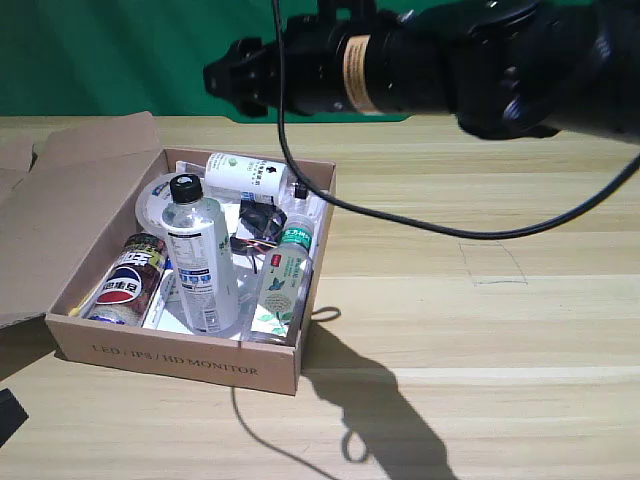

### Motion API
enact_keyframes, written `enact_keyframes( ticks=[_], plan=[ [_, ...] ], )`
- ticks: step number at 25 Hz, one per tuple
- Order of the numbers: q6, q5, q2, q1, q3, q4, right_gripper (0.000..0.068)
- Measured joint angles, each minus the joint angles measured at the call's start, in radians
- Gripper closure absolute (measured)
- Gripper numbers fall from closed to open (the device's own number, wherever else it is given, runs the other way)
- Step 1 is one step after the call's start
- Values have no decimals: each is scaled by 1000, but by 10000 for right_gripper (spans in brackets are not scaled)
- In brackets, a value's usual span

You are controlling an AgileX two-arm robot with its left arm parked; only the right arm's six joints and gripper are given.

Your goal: Place the white bottle into the box.

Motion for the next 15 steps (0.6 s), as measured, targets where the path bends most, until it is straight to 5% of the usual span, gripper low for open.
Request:
enact_keyframes(
  ticks=[4,6,15],
  plan=[
    [-151,86,-125,0,8,5,598],
    [-204,162,-185,0,35,10,654],
    [-339,584,-484,0,315,38,680]
  ],
)
